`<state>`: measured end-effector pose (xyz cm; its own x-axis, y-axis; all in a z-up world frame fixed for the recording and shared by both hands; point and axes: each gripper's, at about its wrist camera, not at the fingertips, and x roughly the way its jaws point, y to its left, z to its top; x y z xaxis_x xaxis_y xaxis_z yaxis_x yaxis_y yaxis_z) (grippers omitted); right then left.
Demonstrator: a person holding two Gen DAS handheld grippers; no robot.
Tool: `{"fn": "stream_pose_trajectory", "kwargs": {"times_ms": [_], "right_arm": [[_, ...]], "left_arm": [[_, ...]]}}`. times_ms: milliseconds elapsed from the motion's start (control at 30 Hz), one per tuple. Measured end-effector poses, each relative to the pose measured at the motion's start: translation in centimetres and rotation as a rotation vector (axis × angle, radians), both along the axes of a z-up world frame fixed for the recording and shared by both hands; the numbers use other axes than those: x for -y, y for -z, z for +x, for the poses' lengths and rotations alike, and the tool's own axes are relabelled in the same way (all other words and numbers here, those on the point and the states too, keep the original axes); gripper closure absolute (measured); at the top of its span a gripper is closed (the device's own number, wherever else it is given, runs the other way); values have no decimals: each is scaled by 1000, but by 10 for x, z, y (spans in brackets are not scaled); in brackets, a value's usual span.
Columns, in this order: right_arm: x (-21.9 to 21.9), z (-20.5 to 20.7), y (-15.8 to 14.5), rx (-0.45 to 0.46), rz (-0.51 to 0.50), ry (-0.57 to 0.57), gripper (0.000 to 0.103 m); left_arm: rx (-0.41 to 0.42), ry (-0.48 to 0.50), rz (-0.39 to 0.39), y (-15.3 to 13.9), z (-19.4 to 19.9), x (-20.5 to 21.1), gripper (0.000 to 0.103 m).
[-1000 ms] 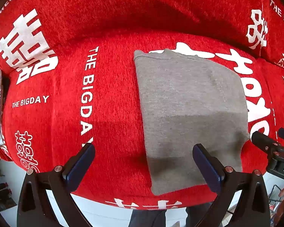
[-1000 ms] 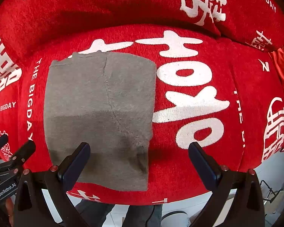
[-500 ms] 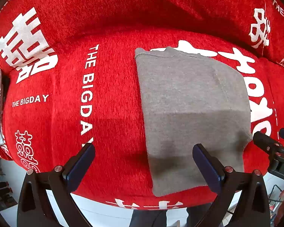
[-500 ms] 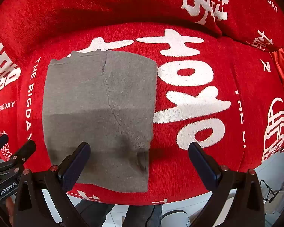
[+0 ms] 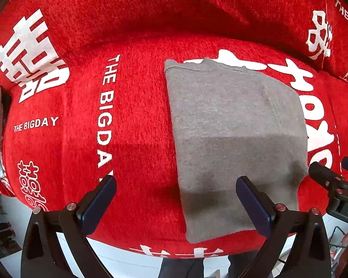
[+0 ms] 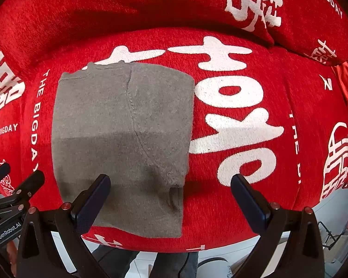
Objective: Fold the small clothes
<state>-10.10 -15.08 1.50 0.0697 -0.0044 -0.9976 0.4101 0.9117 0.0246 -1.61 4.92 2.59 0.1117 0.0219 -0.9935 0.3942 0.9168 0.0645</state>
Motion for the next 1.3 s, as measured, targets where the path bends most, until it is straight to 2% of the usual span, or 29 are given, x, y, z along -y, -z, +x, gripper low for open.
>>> {"fn": "stream_pose_trajectory", "kwargs": {"times_ms": [1300], "right_arm": [[-1,-2,4,-8,11,5,0]], "left_arm": [[-2,10,18,4,-5,-2,0]]}}
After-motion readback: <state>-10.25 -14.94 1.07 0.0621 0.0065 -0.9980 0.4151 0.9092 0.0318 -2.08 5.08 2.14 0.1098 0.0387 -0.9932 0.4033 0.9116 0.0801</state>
